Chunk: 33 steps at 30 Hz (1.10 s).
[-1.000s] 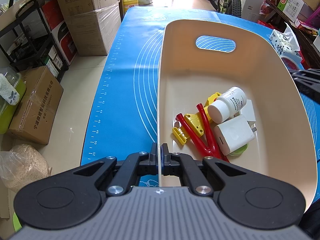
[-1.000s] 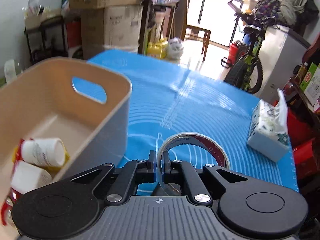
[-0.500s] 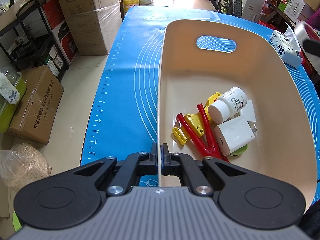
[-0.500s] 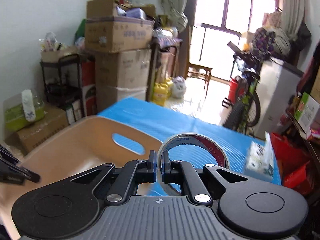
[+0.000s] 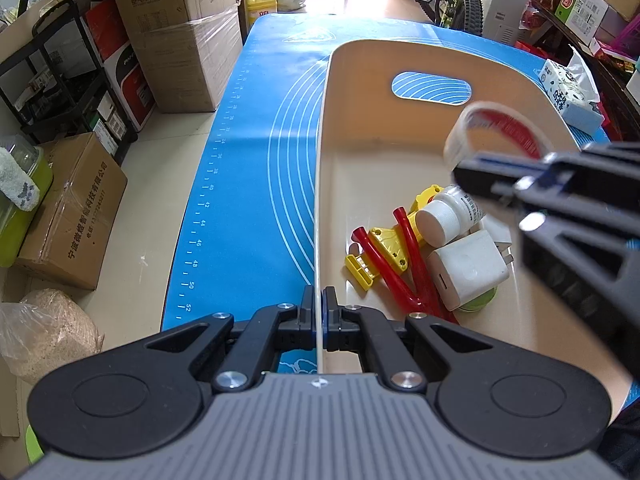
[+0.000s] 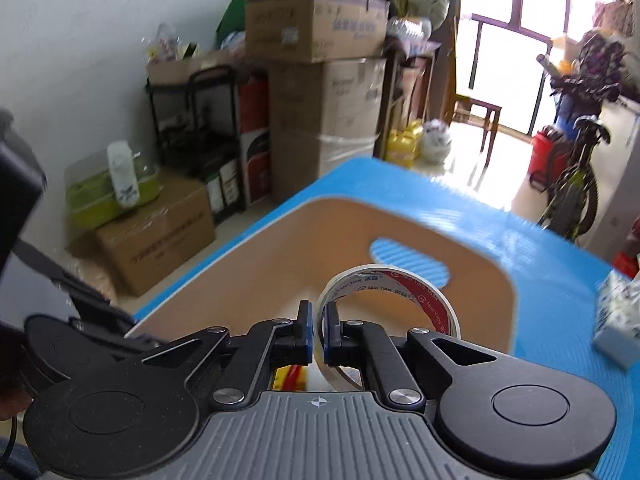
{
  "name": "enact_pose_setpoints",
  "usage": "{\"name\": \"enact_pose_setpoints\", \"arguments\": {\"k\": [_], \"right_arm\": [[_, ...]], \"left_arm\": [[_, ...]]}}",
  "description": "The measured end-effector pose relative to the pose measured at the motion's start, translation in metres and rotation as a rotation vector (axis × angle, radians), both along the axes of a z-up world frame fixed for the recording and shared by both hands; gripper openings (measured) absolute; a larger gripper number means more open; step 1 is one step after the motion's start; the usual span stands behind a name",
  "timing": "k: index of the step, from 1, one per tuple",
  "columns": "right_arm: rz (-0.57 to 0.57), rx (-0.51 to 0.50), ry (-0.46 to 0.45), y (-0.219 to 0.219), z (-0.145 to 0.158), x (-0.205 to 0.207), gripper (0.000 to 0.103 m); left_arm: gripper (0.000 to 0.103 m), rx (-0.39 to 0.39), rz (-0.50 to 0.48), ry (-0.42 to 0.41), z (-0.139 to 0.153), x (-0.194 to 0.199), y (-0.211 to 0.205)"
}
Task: Organize rigid objects
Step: 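Carry the tape roll into the basket with the right tool and release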
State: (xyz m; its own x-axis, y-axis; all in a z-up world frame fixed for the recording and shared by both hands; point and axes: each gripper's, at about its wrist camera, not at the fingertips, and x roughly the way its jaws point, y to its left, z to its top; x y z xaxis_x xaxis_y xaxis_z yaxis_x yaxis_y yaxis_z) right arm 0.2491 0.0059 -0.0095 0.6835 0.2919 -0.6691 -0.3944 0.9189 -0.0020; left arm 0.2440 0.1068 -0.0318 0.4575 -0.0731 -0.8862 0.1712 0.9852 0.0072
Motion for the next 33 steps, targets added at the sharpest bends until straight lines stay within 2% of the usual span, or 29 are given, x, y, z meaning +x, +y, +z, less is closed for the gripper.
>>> {"name": "enact_pose_setpoints", "arguments": {"k": [6,13,15,18,24,27,30,33], "right_arm": [[0.002,-0.017,0.127,0.010,-0.022,0.007,0.017],[-0.002,-0.063,0.156,0.016,-0.035,0.007,0.019],[-0.012,-0.051,0.142,0.013,-0.033,0.005,0.024],[-0.027,-0.020,0.121,0.003,-0.025,0.000,0.045],[-0.123,0.049,0.013,-0.033,0.006,-0.021,0.056],[-0.194,0.063,-0.035,-0.055,0.018,-0.027,0.057],[-0.272,0.056,-0.083,-0.075,0.024,-0.032,0.062],[-0.350,0.059,-0.088,-0.098,0.020,-0.035,0.062]], "left_arm": [[0.004,0.002,0.000,0.000,0.000,0.000,-0.001],[0.004,0.003,0.000,-0.001,0.000,0.000,-0.001],[0.004,0.004,-0.001,-0.001,0.000,0.000,-0.001],[0.004,0.004,0.000,-0.001,0.000,0.000,-0.001],[0.004,0.004,0.000,-0.001,0.000,0.000,-0.001],[0.004,0.004,0.000,-0.001,0.000,0.000,-0.001],[0.004,0.005,0.000,-0.001,0.000,0.000,-0.001],[0.004,0.004,0.000,-0.001,0.000,0.000,-0.001]]}}
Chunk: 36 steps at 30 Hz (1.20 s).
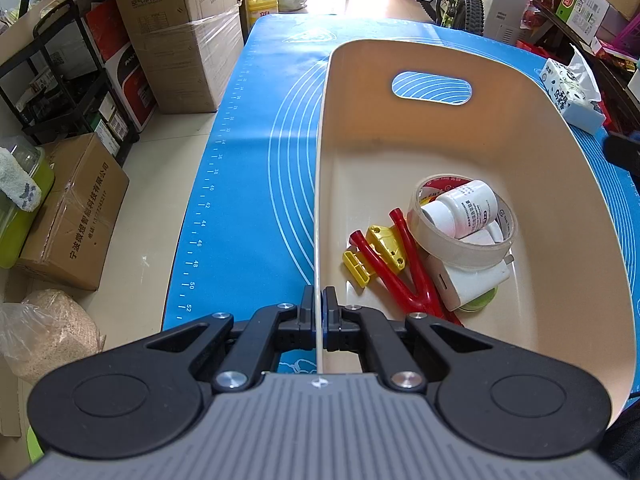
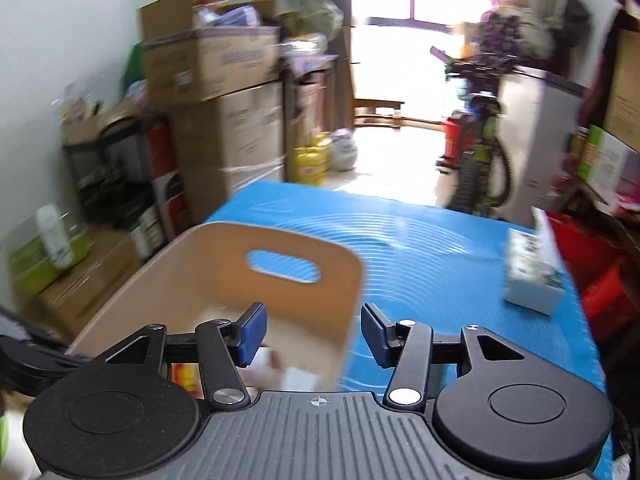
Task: Organize rigid objects
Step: 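Carry the tape roll into the basket with the right tool and release, then grasp the black device with the right tool and lift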
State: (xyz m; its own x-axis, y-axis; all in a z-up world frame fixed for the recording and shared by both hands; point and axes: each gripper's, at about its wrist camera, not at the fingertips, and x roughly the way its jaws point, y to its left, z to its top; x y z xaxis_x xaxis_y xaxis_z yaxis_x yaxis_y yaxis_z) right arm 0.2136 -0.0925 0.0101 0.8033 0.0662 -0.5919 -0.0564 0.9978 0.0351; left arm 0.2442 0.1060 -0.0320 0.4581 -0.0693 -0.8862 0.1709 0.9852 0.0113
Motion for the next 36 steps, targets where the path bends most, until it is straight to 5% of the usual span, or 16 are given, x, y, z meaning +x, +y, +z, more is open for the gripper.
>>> {"name": "enact_pose_setpoints", "arguments": {"k": [9,20,36], "right_arm": [[-0.179,-0.012,0.030,-0.053,-0.049,-0.008,0.064],[-0.234,-0.011,0.064,-0.051,-0.109,-0.001,0.071],[-0.327,0.031,0.066,-0.049,-0.151,0.016,0.073]], "left_arm": [[0.004,0.001,0.000,0.000,0.000,0.000,0.000],[0.004,0.001,0.000,0.000,0.000,0.000,0.000],[0.004,0.001,0.000,0.000,0.000,0.000,0.000]]}}
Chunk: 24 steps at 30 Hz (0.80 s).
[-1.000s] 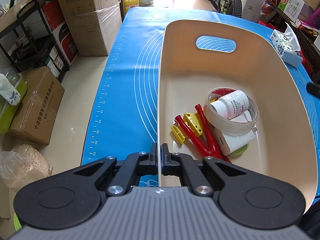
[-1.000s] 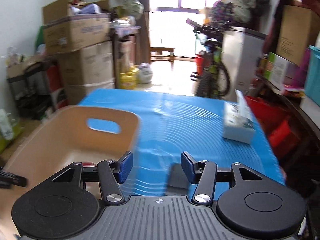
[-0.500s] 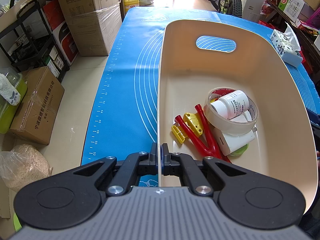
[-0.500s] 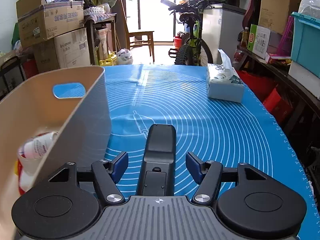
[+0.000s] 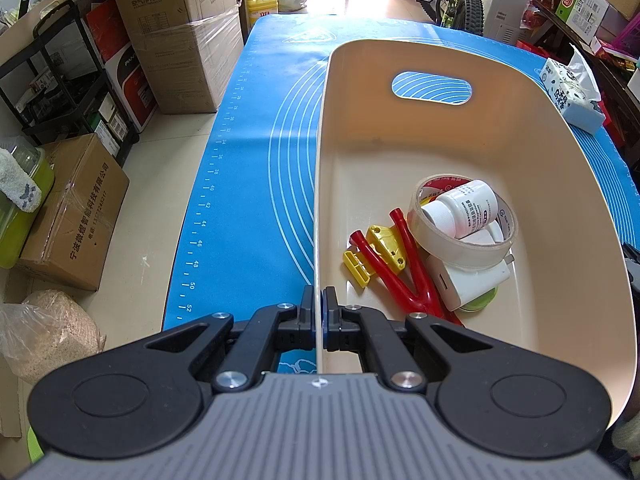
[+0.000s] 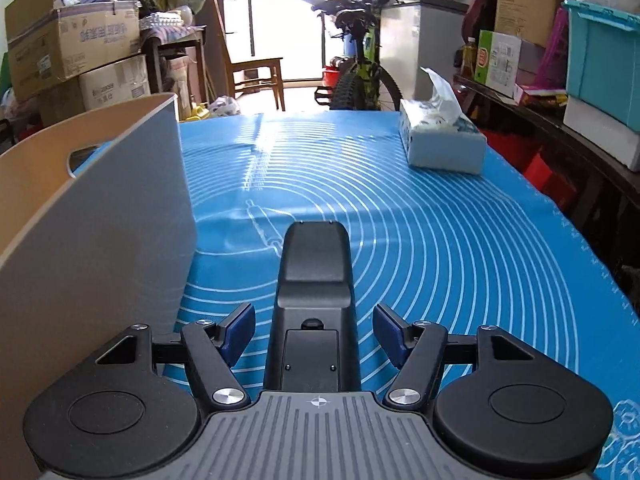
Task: Organize rigid objects
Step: 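Grasp the black device with the right tool and lift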
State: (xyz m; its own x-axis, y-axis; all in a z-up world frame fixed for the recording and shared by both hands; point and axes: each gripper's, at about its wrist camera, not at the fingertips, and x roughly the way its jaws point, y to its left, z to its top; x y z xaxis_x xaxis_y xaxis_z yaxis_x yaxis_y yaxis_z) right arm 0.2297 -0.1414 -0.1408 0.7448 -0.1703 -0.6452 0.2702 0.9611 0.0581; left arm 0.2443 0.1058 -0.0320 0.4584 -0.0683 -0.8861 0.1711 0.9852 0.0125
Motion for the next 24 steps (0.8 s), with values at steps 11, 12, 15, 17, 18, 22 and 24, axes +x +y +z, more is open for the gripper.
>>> {"name": "enact_pose_setpoints", "arguments": {"k": [11,12,15,17,18,22,24], "right_arm": [[-0.041,-0.023,-0.049,0.003,-0.004,-0.007,0.054],[-0.040,-0.026,-0.048,0.003,-0.004,-0.007,0.054],[-0.035,-0.033,-0.048,0.006,-0.004,-0.009,0.054],[-0.031,-0.033,-0.052,0.007,-0.003,-0.012,0.054],[-0.029,-0.034,-0.058,0.008,-0.002,-0.014,0.054],[-0.016,-0.041,-0.087,0.010,0.005,-0.019,0.054],[-0.017,-0.037,-0.097,0.010,0.009,-0.020,0.054]], "left_arm": [[0.004,0.002,0.000,0.000,0.001,0.000,0.001],[0.004,0.002,0.000,0.000,0.001,0.000,0.001],[0.004,0.001,0.001,0.000,0.001,0.001,0.002],[0.004,0.002,0.000,0.000,0.001,0.001,0.002],[0.004,0.002,0.001,0.000,0.001,0.001,0.002],[0.004,0.002,0.001,0.000,0.001,0.001,0.002],[0.004,0.002,0.001,0.000,0.001,0.001,0.002]]}}
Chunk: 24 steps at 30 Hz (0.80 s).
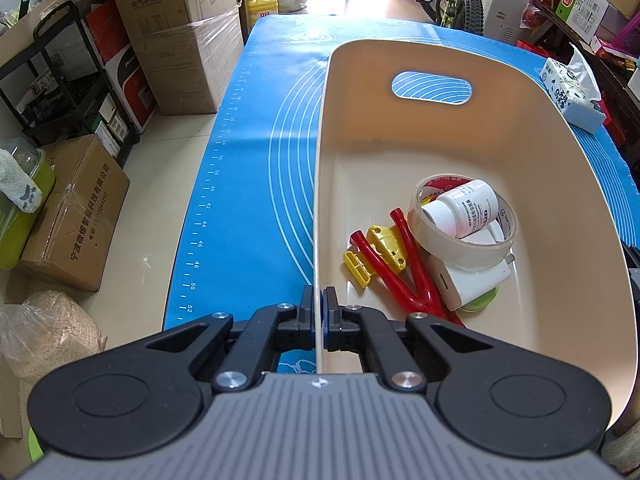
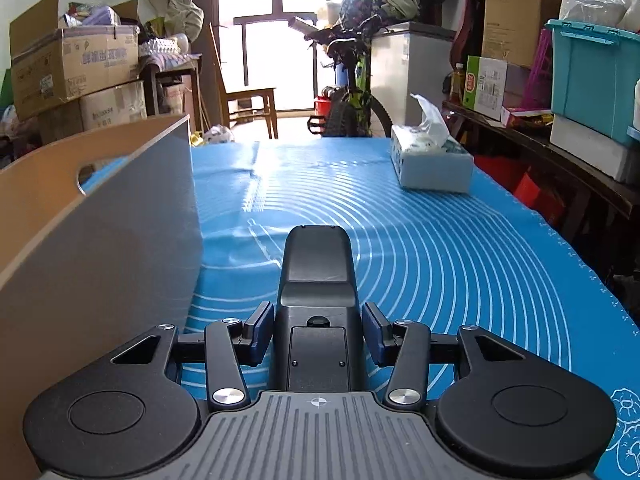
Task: Organize rigid objects
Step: 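Grasp the black device with the right tool and lift, then lower the black device into the basket and open the right tool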
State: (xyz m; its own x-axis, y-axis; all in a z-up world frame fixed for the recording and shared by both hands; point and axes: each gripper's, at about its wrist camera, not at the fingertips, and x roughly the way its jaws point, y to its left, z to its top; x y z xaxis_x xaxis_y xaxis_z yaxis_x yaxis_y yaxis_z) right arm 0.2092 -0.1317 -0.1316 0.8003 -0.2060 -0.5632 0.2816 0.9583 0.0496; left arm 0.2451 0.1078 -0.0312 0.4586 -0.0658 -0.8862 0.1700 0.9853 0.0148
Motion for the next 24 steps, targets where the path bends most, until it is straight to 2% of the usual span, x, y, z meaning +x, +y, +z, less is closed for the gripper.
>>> {"name": "enact_pose_setpoints", "arguments": {"k": [12,17,24], "right_arm": [[-0.007,0.009,-0.055,-0.011,0.031,-0.014,0.054],[0.016,0.003,-0.110,-0.011,0.058,-0.023,0.054],[0.106,-0.019,-0.175,0.006,0.104,-0.026,0.054]], "left_arm": [[0.004,-0.001,0.000,0.000,0.000,0.000,0.000],[0.004,0.000,0.000,0.000,0.000,0.000,0.000],[0.004,0.000,0.000,0.000,0.000,0.000,0.000]]}}
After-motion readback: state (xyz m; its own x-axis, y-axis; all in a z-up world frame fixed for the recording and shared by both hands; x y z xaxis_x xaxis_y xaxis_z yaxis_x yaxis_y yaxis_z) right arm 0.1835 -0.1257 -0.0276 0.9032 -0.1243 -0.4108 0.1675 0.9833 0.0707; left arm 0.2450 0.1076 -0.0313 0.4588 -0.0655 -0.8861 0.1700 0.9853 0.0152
